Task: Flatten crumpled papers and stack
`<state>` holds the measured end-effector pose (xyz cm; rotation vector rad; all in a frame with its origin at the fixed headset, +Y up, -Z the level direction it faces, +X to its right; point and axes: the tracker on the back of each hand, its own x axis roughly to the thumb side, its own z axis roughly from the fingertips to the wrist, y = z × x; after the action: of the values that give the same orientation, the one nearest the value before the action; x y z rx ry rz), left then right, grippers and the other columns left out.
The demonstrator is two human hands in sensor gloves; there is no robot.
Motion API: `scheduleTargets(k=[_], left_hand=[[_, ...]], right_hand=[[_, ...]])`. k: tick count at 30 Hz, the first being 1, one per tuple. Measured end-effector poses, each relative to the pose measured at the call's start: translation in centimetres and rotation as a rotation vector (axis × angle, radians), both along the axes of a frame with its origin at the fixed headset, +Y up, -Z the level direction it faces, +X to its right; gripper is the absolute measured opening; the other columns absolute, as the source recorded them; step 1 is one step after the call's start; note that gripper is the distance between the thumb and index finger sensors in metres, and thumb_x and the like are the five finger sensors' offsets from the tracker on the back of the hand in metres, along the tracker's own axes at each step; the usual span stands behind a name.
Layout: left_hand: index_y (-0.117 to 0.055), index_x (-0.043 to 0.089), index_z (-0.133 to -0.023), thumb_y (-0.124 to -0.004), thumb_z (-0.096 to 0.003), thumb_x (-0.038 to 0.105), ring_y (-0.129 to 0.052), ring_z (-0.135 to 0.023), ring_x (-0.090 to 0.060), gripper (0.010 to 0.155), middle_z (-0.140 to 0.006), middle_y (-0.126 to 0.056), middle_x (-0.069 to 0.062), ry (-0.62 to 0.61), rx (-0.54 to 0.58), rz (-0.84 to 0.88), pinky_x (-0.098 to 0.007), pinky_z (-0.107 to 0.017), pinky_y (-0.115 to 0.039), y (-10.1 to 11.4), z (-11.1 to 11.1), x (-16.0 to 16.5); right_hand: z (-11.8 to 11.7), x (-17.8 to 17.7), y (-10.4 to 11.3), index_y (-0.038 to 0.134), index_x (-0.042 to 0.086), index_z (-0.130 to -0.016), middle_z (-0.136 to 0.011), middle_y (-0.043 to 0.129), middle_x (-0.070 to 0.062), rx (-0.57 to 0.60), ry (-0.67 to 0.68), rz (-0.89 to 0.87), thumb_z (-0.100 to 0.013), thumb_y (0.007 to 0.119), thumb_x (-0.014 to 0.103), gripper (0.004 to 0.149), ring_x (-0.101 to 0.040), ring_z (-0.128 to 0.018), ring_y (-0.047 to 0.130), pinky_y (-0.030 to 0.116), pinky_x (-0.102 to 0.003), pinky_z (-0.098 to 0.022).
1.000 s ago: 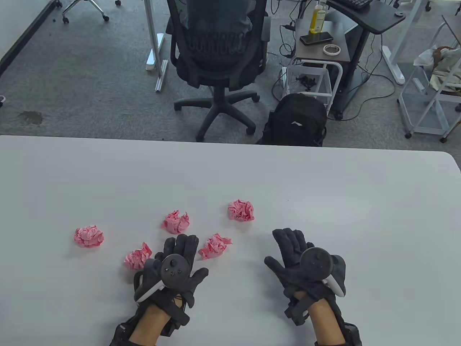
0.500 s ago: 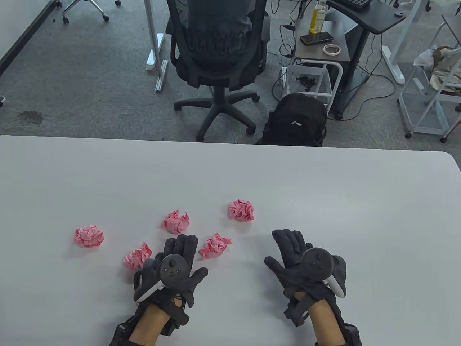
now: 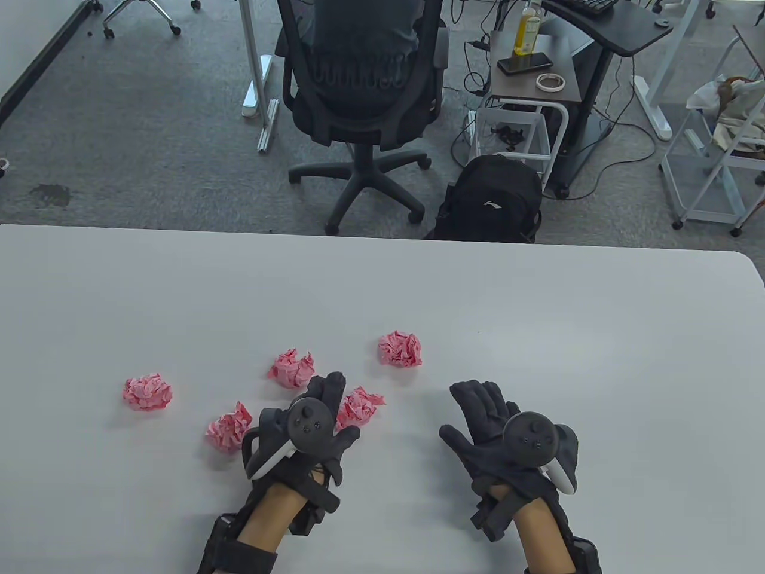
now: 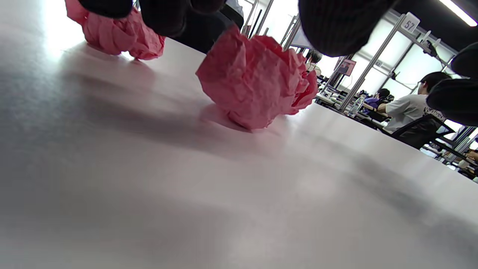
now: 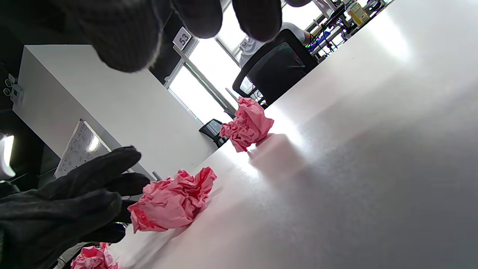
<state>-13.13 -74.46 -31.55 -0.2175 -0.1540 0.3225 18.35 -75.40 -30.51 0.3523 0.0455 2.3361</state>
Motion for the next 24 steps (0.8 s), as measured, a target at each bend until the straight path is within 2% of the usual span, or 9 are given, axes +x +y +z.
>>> scheduleTargets(k=[2,4,7,11,13,15,20,22,24], left_hand=[[-0.029,0.034,-0.117,-0.076,-0.0501,0.062,-0.07,-0.099,-0.035,0.087,-0.118,-0.046,-0.007,0.021,-0.021,-0.067,-0.059,-0.076,-0.055,-0.3,-0.6,0.9],[-0.036,0.033,-0.117,-0.078,-0.0473,0.067,-0.079,-0.084,-0.028,0.088,-0.111,-0.059,-0.005,0.041,-0.031,-0.12,-0.054,-0.073,-0.06,-0.8,-1.0,1.3],[-0.058,0.03,-0.11,-0.081,-0.0483,0.059,-0.086,-0.073,-0.022,0.072,-0.1,-0.075,0.0,0.046,0.0,-0.13,-0.051,-0.069,-0.066,-1.4,-1.2,1.4],[-0.067,0.031,-0.103,-0.083,-0.0503,0.049,-0.091,-0.075,-0.021,0.058,-0.098,-0.079,0.001,0.019,0.102,-0.094,-0.053,-0.072,-0.065,-1.1,-0.5,1.0],[-0.075,0.031,-0.097,-0.082,-0.0519,0.044,-0.095,-0.069,-0.02,0.048,-0.092,-0.086,0.004,0.02,0.158,-0.062,-0.054,-0.073,-0.065,-0.9,0.0,0.6],[-0.079,0.028,-0.094,-0.084,-0.0508,0.042,-0.097,-0.066,-0.022,0.046,-0.089,-0.089,0.002,0.004,0.172,0.0,-0.056,-0.073,-0.065,-0.7,0.4,0.4],[-0.079,0.028,-0.095,-0.083,-0.0515,0.043,-0.098,-0.066,-0.02,0.046,-0.088,-0.089,0.003,-0.069,0.189,0.131,-0.056,-0.073,-0.065,0.4,1.3,0.6],[-0.077,0.03,-0.096,-0.082,-0.0523,0.043,-0.097,-0.07,-0.02,0.046,-0.091,-0.087,0.005,-0.107,0.18,0.255,-0.056,-0.075,-0.064,0.9,1.9,1.1],[-0.074,0.033,-0.098,-0.08,-0.0542,0.044,-0.095,-0.083,-0.02,0.046,-0.098,-0.084,0.008,-0.17,0.146,0.365,-0.056,-0.078,-0.061,1.5,2.4,1.8]], right_hand=[[0.0,0.1,0.0,0.037,0.022,-0.113,-0.12,0.037,-0.018,-0.001,-0.001,-0.006,-0.054,0.069,0.055,0.074,-0.044,-0.108,0.019,0.015,-0.065,-0.069],[0.0,0.0,0.0,0.039,0.021,-0.113,-0.12,0.038,-0.018,-0.002,0.004,-0.005,-0.055,0.069,0.055,0.073,-0.044,-0.107,0.019,0.015,-0.066,-0.069],[0.2,-0.3,0.0,0.04,0.021,-0.112,-0.12,0.038,-0.019,0.005,0.02,0.007,-0.055,0.069,0.055,0.073,-0.044,-0.108,0.02,0.015,-0.066,-0.069],[0.3,-1.3,-0.2,0.043,0.02,-0.112,-0.119,0.042,-0.019,0.012,0.06,0.033,-0.055,0.07,0.054,0.072,-0.045,-0.107,0.022,0.016,-0.066,-0.069],[0.4,-1.8,-0.2,0.046,0.018,-0.111,-0.117,0.048,-0.02,0.025,0.073,0.042,-0.055,0.071,0.053,0.071,-0.047,-0.106,0.033,0.03,-0.064,-0.071],[0.5,-2.3,-0.1,0.053,0.015,-0.109,-0.112,0.061,-0.019,0.063,0.08,0.032,-0.054,0.073,0.051,0.068,-0.048,-0.101,0.049,0.045,-0.061,-0.07],[1.1,-4.0,0.0,0.057,0.014,-0.106,-0.106,0.072,-0.018,0.107,0.108,0.049,-0.054,0.076,0.049,0.066,-0.048,-0.094,0.064,0.054,-0.06,-0.065],[1.3,-4.4,0.1,0.054,0.014,-0.107,-0.104,0.074,-0.018,0.12,0.114,0.034,-0.053,0.076,0.049,0.068,-0.047,-0.09,0.071,0.059,-0.06,-0.062],[1.4,-4.6,0.1,0.04,0.017,-0.11,-0.107,0.07,-0.019,0.101,0.131,-0.017,-0.053,0.076,0.05,0.075,-0.047,-0.088,0.074,0.062,-0.06,-0.061]])
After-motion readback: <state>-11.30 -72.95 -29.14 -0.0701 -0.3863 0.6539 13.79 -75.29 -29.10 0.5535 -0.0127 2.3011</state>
